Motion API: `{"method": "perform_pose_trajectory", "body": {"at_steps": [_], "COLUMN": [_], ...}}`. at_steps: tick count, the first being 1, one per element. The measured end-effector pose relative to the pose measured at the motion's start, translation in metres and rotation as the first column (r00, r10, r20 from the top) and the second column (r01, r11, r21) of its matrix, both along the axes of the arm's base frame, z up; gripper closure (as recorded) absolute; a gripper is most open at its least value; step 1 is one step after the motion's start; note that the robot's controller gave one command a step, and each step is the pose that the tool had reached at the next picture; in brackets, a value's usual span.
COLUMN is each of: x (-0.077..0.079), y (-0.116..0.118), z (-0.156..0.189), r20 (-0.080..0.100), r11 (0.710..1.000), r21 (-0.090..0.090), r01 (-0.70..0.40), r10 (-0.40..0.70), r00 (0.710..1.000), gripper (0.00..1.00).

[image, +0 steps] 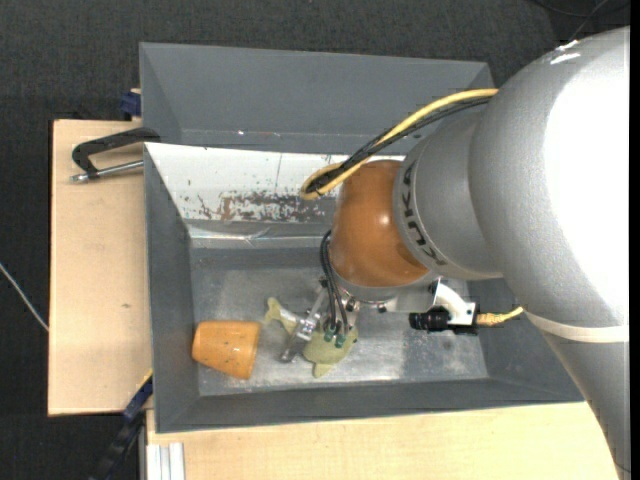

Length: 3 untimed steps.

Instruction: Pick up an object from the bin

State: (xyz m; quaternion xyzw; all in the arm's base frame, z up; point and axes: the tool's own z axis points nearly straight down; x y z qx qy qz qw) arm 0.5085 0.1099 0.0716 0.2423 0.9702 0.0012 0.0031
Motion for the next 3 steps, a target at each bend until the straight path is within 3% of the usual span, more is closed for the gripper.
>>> {"method": "perform_pose_trajectory", "body": {"at_steps": [1, 2, 3], "x": [-0.014, -0.014, -0.012], "y": [-0.039, -0.039, -0.038], "z": [0.000, 0.001, 0.104], "r20": [-0.003, -0.001, 0.004], "r11": [0.996, 0.996, 0.996], "r21": [0.001, 0.002, 0.002], "r01": [0.090, 0.089, 0.087], "r10": [-0.090, -0.089, -0.087], "r00": [0.996, 0.996, 0.996], "gripper": [0.00, 1.00, 1.00]}}
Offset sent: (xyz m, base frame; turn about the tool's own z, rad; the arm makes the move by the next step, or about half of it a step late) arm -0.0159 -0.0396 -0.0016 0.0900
